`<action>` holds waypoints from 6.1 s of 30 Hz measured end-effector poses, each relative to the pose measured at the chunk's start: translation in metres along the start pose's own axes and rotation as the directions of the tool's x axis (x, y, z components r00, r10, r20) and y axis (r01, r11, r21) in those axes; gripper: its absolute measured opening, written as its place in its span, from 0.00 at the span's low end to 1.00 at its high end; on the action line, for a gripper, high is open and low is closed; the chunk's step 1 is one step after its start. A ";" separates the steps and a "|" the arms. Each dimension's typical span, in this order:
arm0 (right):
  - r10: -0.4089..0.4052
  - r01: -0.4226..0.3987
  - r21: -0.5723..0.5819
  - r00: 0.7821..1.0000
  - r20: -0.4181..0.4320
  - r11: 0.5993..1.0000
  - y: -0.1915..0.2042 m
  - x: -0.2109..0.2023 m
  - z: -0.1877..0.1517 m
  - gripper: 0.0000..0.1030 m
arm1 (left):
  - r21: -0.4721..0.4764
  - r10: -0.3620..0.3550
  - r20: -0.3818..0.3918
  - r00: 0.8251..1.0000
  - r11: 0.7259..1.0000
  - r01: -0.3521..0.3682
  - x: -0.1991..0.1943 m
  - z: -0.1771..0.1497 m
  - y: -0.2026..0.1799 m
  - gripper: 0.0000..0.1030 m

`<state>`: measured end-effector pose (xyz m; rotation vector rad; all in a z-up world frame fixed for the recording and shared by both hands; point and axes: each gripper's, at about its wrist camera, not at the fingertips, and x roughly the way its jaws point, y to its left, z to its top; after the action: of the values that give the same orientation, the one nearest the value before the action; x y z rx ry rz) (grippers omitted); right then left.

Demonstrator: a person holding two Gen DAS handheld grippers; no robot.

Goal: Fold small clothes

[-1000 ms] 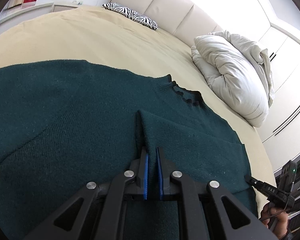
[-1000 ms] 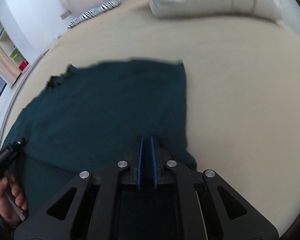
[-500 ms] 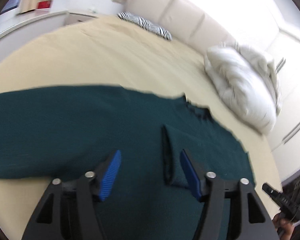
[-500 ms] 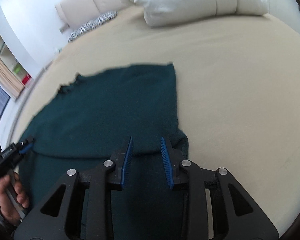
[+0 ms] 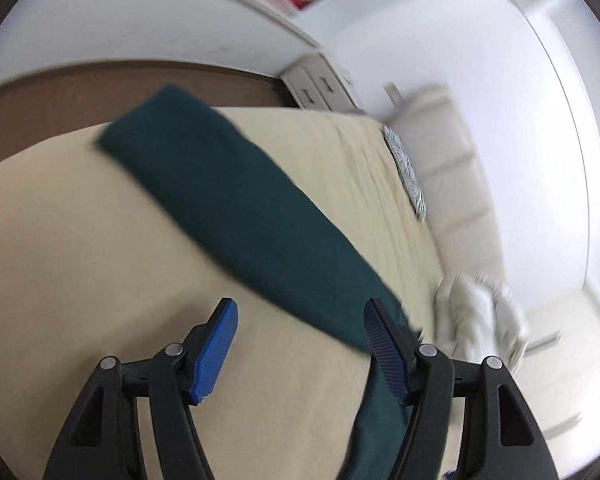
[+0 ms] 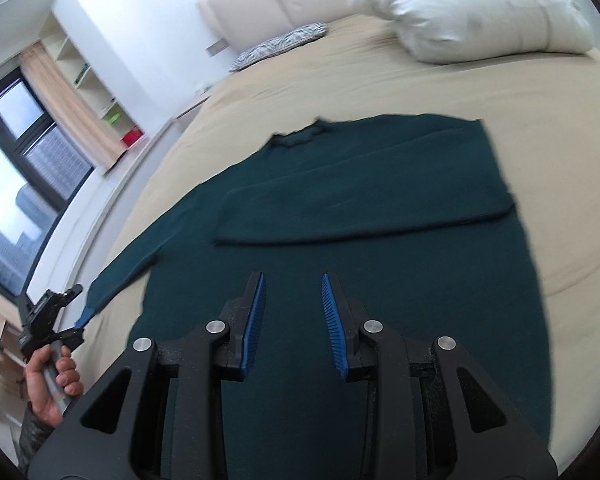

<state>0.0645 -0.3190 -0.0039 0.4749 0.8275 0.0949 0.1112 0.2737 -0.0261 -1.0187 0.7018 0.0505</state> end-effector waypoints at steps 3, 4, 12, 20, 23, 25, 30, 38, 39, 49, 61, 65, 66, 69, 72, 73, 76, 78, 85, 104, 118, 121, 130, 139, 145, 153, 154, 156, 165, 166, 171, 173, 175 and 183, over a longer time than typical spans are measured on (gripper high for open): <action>0.042 -0.043 -0.003 0.999 -0.023 0.999 0.023 0.007 -0.007 0.27 | -0.151 -0.029 0.065 0.997 0.988 0.038 -0.012 0.012 0.030 0.70; 0.053 -0.053 0.000 0.998 -0.033 0.999 0.030 0.011 -0.010 0.27 | -0.187 -0.047 0.076 0.996 0.981 0.061 -0.013 0.014 0.037 0.71; 0.075 -0.077 -0.025 0.995 -0.058 0.997 0.065 0.012 -0.032 0.27 | -0.375 -0.119 0.173 0.978 0.910 0.177 0.007 0.035 0.069 0.70; 0.081 -0.082 -0.010 0.995 -0.052 0.997 0.049 0.003 -0.036 0.27 | -0.374 -0.012 0.165 0.986 0.925 0.074 0.027 0.055 0.061 0.07; 0.084 -0.084 0.012 0.996 -0.038 0.996 0.036 -0.002 -0.039 0.27 | -0.157 0.005 0.155 0.988 0.987 0.020 0.031 0.054 0.002 0.07; 0.085 -0.083 0.043 0.996 -0.034 0.996 0.024 -0.005 -0.043 0.27 | 0.000 -0.011 0.134 0.991 1.000 0.011 0.040 0.047 -0.047 0.08; 0.074 -0.072 0.122 0.997 -0.013 0.990 -0.013 -0.017 -0.053 0.27 | 0.495 -0.001 0.043 0.999 0.869 -0.020 0.086 -0.027 -0.191 0.08; 0.033 -0.045 0.228 0.998 0.054 0.973 -0.066 -0.040 -0.057 0.27 | 0.953 0.124 -0.039 0.992 0.303 0.000 0.169 -0.250 -0.271 0.08; 0.025 -0.038 0.237 0.998 0.055 0.971 -0.073 -0.042 -0.057 0.27 | 0.974 0.152 -0.042 0.988 0.228 0.006 0.181 -0.274 -0.268 0.08; 0.026 -0.030 0.279 0.999 0.020 0.960 -0.102 -0.020 -0.041 0.49 | 0.988 0.281 -0.090 0.956 0.147 0.050 0.204 -0.314 -0.222 0.59; 0.178 -0.113 0.358 0.972 -0.155 0.927 -0.079 0.109 0.025 0.54 | 0.921 0.230 -0.197 0.953 0.377 0.100 0.149 -0.271 -0.181 0.65; 0.116 -0.056 0.294 0.975 -0.192 0.954 -0.059 0.130 0.028 0.29 | 0.872 0.202 -0.204 0.958 0.482 0.084 0.143 -0.237 -0.172 0.65; 0.097 -0.045 0.247 0.974 -0.203 0.968 -0.050 0.134 0.030 0.16 | 0.853 0.189 -0.208 0.960 0.515 0.084 0.141 -0.227 -0.169 0.65; 0.029 -0.002 0.129 0.977 -0.212 0.992 -0.027 0.134 0.035 0.07 | 0.807 0.164 -0.188 0.968 0.588 0.057 0.135 -0.199 -0.161 0.65; -0.008 0.008 0.001 0.989 -0.148 1.000 0.000 0.114 0.047 0.06 | 0.763 0.141 -0.161 0.977 0.646 0.032 0.133 -0.170 -0.155 0.65; -0.017 0.012 -0.037 0.992 -0.124 0.999 0.009 0.107 0.052 0.06 | 0.749 0.139 -0.154 0.978 0.662 0.024 0.133 -0.160 -0.154 0.65; -0.047 0.042 -0.189 0.999 -0.020 0.981 0.037 0.083 0.076 0.06 | 0.726 0.133 -0.118 0.984 0.688 -0.006 0.137 -0.137 -0.153 0.65; -0.051 0.060 -0.257 0.998 0.040 0.965 0.045 0.072 0.094 0.06 | 0.710 0.127 -0.102 0.987 0.704 -0.018 0.141 -0.124 -0.153 0.65; -0.120 0.112 -0.136 0.992 -0.050 0.984 -0.035 0.123 0.122 0.06 | 0.688 0.192 -0.100 0.976 0.722 -0.072 0.187 -0.095 -0.152 0.65; -0.033 0.034 0.004 0.990 -0.136 0.999 -0.081 0.156 0.090 0.07 | 0.751 0.332 -0.147 0.932 0.650 -0.113 0.297 -0.072 -0.173 0.15; -0.083 0.090 0.056 0.990 -0.115 0.994 -0.094 0.155 0.080 0.06 | 0.823 0.332 -0.041 0.943 0.547 -0.156 0.300 -0.079 -0.175 0.08; -0.055 0.066 0.102 0.992 -0.111 0.993 -0.099 0.155 0.082 0.06 | 0.820 0.329 -0.048 0.943 0.552 -0.151 0.292 -0.076 -0.178 0.11; -0.059 0.068 0.054 0.989 -0.137 0.996 -0.089 0.152 0.084 0.11 | 0.787 0.275 -0.111 0.955 0.611 -0.084 0.227 -0.087 -0.163 0.53; -0.044 0.055 0.071 0.989 -0.144 0.996 -0.092 0.148 0.075 0.12 | 0.836 0.334 -0.156 0.929 0.545 -0.056 0.233 -0.117 -0.151 0.18; -0.065 0.075 0.092 0.991 -0.114 0.993 -0.089 0.140 0.079 0.06 | 0.856 0.310 -0.144 0.940 0.515 -0.038 0.229 -0.120 -0.153 0.10; -0.017 0.038 0.152 0.991 -0.136 0.988 -0.109 0.161 0.076 0.04 | 0.848 0.307 -0.132 0.943 0.528 -0.053 0.235 -0.122 -0.142 0.10; 0.007 0.019 0.186 0.991 -0.137 0.982 -0.114 0.160 0.076 0.04 | 0.847 0.306 -0.135 0.942 0.529 -0.051 0.234 -0.121 -0.142 0.10; 0.032 -0.003 0.214 0.991 -0.129 0.977 -0.117 0.157 0.076 0.05 | 0.853 0.306 -0.130 0.943 0.519 -0.051 0.232 -0.121 -0.144 0.15; -0.097 0.095 0.266 0.995 -0.007 0.959 -0.119 0.078 0.064 0.40 | 0.828 0.252 -0.122 0.960 0.559 -0.041 0.155 -0.123 -0.139 0.52; -0.097 0.094 0.260 0.995 0.001 0.961 -0.118 0.066 0.060 0.40 | 0.815 0.241 -0.130 0.962 0.578 -0.034 0.139 -0.124 -0.133 0.55; -0.086 0.081 0.211 0.996 0.015 0.974 -0.108 0.008 0.024 0.43 | 0.765 0.229 -0.212 0.950 0.644 0.015 0.082 -0.138 -0.096 0.60; -0.064 0.060 0.204 0.998 0.013 0.977 -0.106 -0.011 0.006 0.45 | 0.741 0.247 -0.265 0.932 0.671 0.033 0.062 -0.147 -0.075 0.61; -0.038 0.036 0.194 0.999 0.009 0.980 -0.104 -0.031 -0.015 0.47 | 0.690 0.241 -0.334 0.911 0.721 0.063 0.044 -0.154 -0.053 0.61; 0.028 -0.010 0.265 0.998 -0.064 0.964 -0.127 -0.084 -0.099 0.47 | 0.523 0.168 -0.528 0.832 0.836 0.163 -0.003 -0.176 -0.006 0.60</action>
<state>-0.0771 -0.4176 -0.0592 0.7348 0.9062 0.0170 0.0202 0.1316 -0.0773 -0.4520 1.1725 -0.4517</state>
